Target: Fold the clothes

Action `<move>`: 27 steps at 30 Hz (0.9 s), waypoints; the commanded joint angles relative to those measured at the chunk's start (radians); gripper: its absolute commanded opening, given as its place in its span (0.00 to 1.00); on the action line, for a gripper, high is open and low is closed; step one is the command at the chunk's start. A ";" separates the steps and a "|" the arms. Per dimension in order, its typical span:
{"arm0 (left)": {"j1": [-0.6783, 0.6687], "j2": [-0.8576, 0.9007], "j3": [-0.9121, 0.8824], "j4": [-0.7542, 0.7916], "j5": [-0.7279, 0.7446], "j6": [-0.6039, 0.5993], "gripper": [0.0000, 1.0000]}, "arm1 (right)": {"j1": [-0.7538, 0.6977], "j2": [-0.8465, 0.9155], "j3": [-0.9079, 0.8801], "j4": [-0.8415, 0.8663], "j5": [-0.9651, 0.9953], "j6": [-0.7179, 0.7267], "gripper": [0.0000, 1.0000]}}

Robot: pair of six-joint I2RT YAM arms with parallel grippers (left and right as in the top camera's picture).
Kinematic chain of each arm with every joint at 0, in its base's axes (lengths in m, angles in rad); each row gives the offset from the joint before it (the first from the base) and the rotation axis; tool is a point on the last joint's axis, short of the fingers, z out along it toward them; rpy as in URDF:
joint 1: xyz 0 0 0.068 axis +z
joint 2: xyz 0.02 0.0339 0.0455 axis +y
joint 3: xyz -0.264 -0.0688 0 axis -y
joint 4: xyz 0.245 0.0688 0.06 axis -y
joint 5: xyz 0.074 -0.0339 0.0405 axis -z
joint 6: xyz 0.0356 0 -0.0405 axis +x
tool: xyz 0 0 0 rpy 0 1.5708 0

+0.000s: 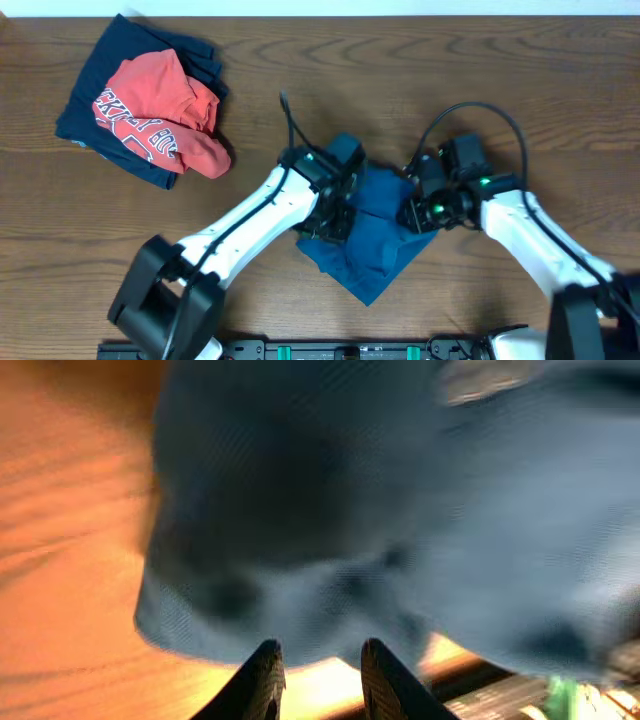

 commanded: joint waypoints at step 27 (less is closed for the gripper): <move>0.188 -0.145 0.082 0.138 0.052 0.043 0.27 | -0.011 -0.230 0.085 -0.064 0.110 0.204 0.05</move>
